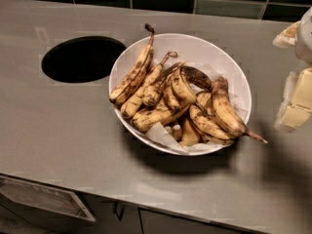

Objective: Pick banana from white bowl

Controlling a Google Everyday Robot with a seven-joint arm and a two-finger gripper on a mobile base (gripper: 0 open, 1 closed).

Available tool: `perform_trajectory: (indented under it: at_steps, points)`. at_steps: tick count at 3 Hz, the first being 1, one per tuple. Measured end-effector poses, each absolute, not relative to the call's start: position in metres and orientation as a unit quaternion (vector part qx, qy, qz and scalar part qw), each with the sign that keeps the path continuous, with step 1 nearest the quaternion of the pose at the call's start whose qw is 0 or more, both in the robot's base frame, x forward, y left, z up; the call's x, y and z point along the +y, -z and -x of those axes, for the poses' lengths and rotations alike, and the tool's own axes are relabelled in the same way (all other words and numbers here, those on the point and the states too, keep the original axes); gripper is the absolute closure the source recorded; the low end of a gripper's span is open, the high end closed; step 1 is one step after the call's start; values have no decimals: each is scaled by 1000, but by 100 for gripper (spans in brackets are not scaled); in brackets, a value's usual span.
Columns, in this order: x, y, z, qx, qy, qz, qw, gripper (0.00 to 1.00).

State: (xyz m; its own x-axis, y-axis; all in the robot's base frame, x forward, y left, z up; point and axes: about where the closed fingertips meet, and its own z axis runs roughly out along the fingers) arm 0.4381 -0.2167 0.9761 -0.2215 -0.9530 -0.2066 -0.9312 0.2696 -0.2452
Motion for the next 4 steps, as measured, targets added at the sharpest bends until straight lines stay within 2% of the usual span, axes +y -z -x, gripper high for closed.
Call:
perform_trajectory:
  at_steps: [2, 4]
  points:
    - [-204, -983, -441, 768, 40, 619, 158, 0]
    - [-126, -996, -448, 664, -22, 723, 189, 0]
